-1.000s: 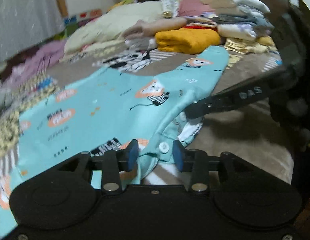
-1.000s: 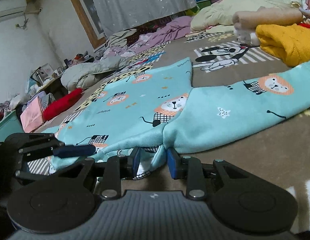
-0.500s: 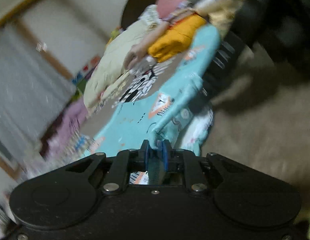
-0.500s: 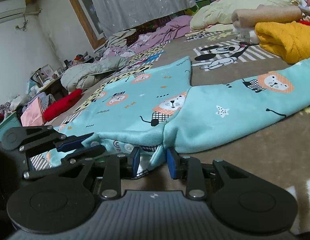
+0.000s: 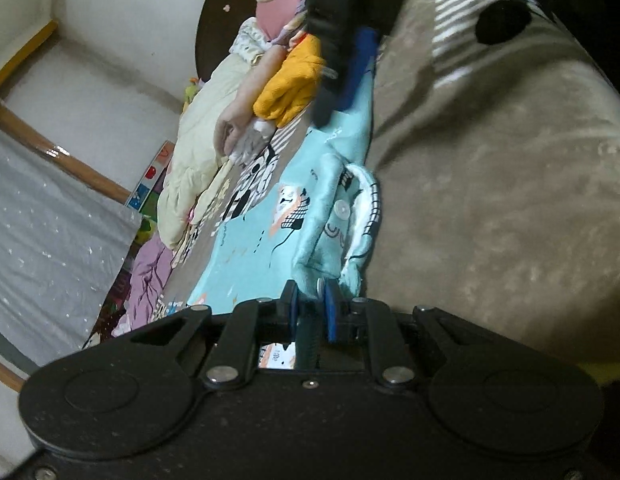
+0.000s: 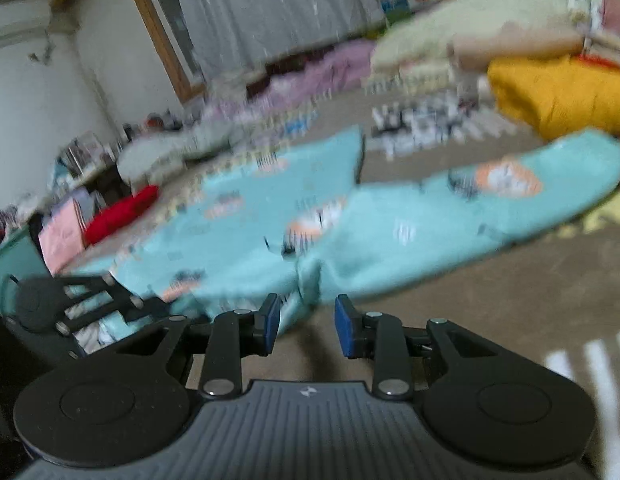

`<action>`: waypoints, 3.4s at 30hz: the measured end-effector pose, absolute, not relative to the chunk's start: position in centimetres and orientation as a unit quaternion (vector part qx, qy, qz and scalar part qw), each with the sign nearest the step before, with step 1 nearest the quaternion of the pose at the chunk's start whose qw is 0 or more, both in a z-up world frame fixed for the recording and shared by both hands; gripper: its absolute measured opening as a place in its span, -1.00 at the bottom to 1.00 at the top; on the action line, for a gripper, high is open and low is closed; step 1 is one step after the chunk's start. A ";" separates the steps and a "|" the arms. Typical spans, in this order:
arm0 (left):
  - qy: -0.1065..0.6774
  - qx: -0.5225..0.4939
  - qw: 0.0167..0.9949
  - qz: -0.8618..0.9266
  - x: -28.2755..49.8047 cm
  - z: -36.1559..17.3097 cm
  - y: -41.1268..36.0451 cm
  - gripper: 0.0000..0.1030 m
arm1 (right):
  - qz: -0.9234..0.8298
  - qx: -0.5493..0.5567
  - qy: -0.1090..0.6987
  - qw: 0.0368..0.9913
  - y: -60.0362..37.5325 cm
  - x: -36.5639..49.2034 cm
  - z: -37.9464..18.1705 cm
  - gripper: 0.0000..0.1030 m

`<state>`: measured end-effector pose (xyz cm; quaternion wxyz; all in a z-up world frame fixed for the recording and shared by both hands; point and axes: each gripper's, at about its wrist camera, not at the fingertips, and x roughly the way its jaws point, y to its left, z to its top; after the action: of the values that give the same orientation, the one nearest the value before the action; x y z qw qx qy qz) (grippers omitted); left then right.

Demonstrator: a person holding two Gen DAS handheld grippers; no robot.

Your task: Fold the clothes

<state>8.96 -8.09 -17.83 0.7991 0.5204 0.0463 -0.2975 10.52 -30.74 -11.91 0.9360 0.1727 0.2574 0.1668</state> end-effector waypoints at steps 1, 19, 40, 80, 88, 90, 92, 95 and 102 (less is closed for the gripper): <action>0.045 0.525 0.796 -0.298 8.9 -17.9 -8.1 -0.76 | 0.170 0.171 0.239 0.941 -30.8 10.2 -11.4 -0.37; 0.108 0.409 0.836 -0.348 9.8 -14.2 -6.0 -0.48 | 0.193 0.059 0.266 0.942 -27.4 12.6 -12.4 -0.38; 0.071 0.478 0.819 -0.311 9.0 -16.0 -8.7 -0.91 | 0.219 -0.017 0.264 0.939 -25.5 11.5 -12.1 -0.39; 0.202 0.306 0.871 -0.327 12.3 -15.7 -8.2 -0.87 | 0.228 -0.064 0.253 0.938 -23.8 11.9 -13.6 -0.40; 0.250 0.242 0.871 -0.346 11.7 -13.4 -4.9 -0.82 | 0.208 -0.019 0.293 0.933 -25.7 9.9 -12.7 -0.23; 0.243 0.225 0.878 -0.346 11.6 -12.8 -4.7 -0.80 | 0.191 0.027 0.285 0.939 -27.5 9.8 -12.2 -0.23; 0.237 0.204 0.885 -0.344 11.8 -12.4 -4.6 -0.80 | 0.171 0.078 0.277 0.942 -29.5 9.8 -11.8 -0.19; 0.236 0.141 0.900 -0.340 12.5 -11.5 -4.5 -0.68 | 0.111 0.220 0.275 0.929 -34.6 10.4 -12.3 -0.10; 0.292 -0.052 0.918 -0.262 17.0 -9.3 -3.4 -0.08 | 0.092 0.383 0.282 0.875 -38.4 11.6 -14.8 -0.05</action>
<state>17.05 -3.44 -9.30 0.9183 -0.0521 0.2921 -0.2621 11.60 -38.39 -14.80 0.8748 0.3831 0.2819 0.0922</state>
